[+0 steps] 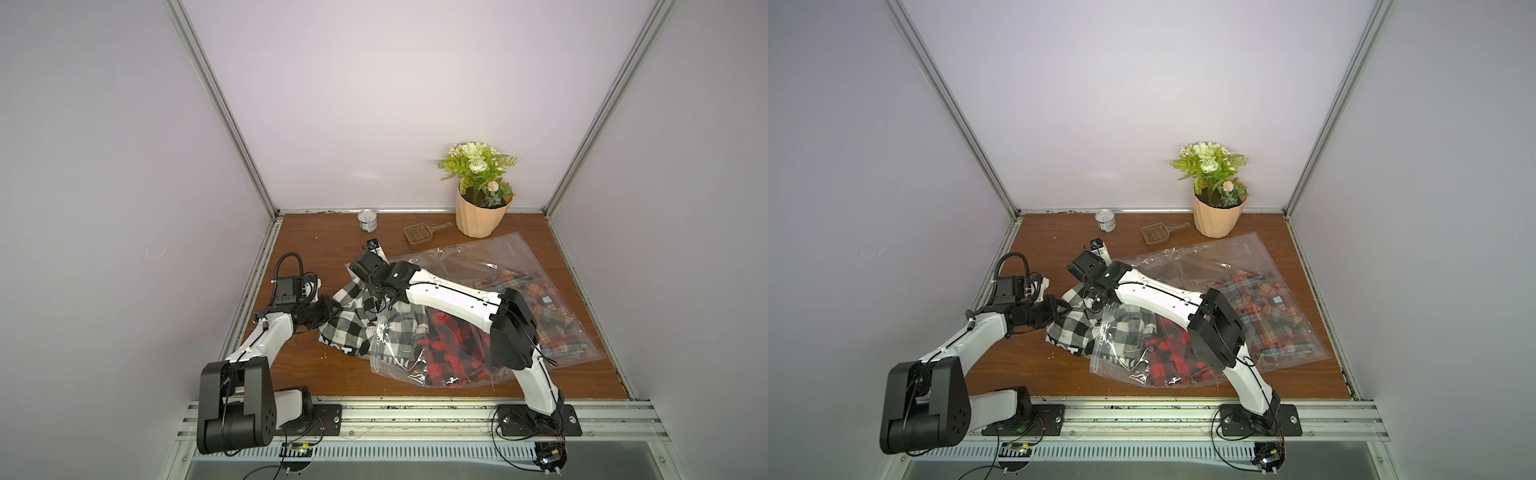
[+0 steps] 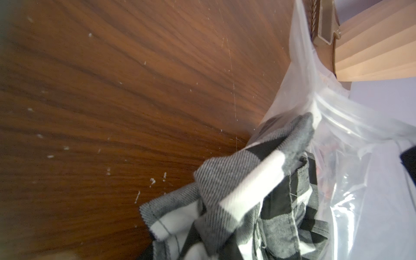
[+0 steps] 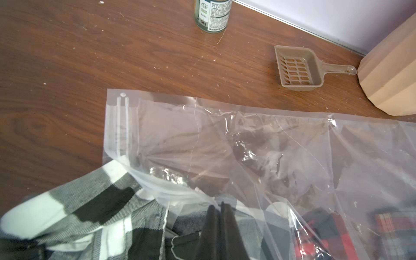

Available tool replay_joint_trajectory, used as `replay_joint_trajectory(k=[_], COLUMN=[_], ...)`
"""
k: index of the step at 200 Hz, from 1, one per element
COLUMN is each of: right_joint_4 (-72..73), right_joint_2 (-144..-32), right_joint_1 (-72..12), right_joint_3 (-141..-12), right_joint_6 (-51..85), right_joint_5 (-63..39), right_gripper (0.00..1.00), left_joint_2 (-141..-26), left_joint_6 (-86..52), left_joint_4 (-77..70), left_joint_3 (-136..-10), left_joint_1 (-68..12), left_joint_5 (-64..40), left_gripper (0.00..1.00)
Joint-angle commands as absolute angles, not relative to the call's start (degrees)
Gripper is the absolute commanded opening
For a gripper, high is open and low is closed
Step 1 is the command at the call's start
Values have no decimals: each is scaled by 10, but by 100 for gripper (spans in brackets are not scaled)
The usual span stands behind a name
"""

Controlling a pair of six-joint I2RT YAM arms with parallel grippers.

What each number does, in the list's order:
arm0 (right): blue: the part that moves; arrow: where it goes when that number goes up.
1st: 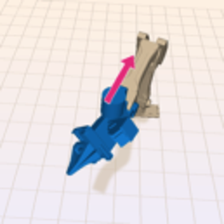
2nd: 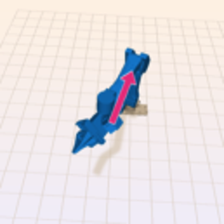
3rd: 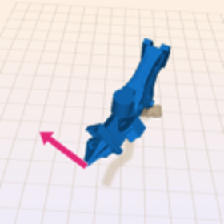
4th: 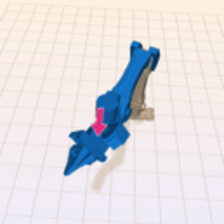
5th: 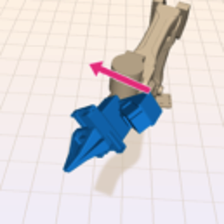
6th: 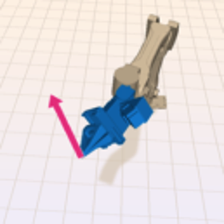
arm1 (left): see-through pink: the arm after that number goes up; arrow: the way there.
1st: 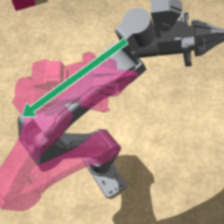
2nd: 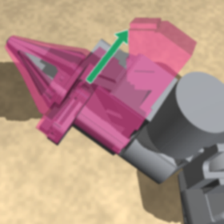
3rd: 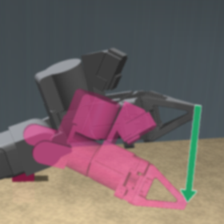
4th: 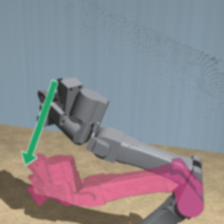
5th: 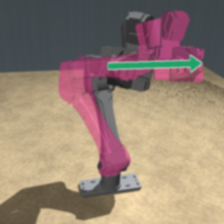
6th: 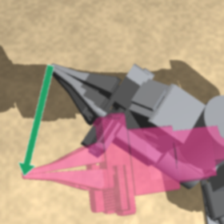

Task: Take the shirt out of the vacuum bag
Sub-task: Take out the shirt from the vacuum bag.

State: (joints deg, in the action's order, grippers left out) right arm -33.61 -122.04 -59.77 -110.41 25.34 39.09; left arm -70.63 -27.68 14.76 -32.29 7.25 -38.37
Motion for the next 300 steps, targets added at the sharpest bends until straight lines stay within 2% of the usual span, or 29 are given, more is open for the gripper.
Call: replay_joint_trajectory(k=[1, 47, 93, 176, 208, 276, 300], right_joint_4=[-316, -315, -304, -284, -283, -282, -283], right_joint_2=[-1206, -1209, -1187, -1155, -1150, -1144, -1141], right_joint_1=[-582, -573, -564, -551, -543, -533, -526], right_joint_3=[-1107, -1101, -1066, -1011, -1003, -989, -984], right_joint_6=[271, 273, 278, 280, 281, 290, 292], right_joint_5=[388, 384, 386, 383, 384, 385, 385], right_gripper=[0, 0, 0, 0, 0, 0, 0], left_joint_2=[-674, -648, -652, -754, -790, -849, -858], left_joint_6=[-299, -311, -304, -253, -238, -206, -213], left_joint_4=[157, 198, 200, 201, 199, 205, 193], left_joint_3=[-318, -331, -340, -433, -455, -505, -504], left_joint_1=[79, 86, 205, 251, 296, 315, 347], left_joint_5=[-406, -348, -351, -273, -288, -227, -256], left_gripper=[0, 0, 0, 0, 0, 0, 0])
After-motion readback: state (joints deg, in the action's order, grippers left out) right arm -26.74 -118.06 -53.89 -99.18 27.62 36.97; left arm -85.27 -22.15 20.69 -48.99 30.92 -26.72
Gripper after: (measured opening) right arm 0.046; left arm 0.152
